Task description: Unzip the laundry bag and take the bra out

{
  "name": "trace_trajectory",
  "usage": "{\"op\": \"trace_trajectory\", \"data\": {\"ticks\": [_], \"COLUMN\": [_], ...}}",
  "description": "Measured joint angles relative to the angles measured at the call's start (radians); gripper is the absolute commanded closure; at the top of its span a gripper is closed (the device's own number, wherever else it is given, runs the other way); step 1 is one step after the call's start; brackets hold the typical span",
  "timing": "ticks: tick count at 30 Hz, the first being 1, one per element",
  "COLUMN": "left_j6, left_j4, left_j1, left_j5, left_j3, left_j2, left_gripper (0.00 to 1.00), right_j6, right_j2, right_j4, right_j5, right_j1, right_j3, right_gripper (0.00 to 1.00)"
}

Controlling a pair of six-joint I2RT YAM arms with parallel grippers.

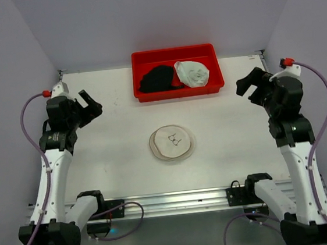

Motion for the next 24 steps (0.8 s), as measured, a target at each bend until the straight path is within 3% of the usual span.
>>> {"op": "trace_trajectory", "data": {"ticks": [6, 12, 24], "left_j6": [0.105, 0.162, 0.192], "left_j4": [-0.126, -0.190, -0.301], "left_j1": [0.004, 0.004, -0.041], "left_j5": [-0.048, -0.078, -0.180], "left_j3": [0.234, 0.416, 0.483], "left_j2": [-0.124, -0.262, -0.413], "left_gripper": [0.00, 0.00, 0.00], "right_j6": [-0.045, -0.084, -0.134], "right_j2": [-0.256, -0.421, -0.602], "right_j4": [-0.044, -0.049, -0.048], "right_j5": [0.055, 0.011, -0.054], "right_j1": [0.005, 0.005, 0.077], "right_j3": [0.061, 0.100, 0.051], "right_gripper": [0.01, 0.01, 0.01]}}
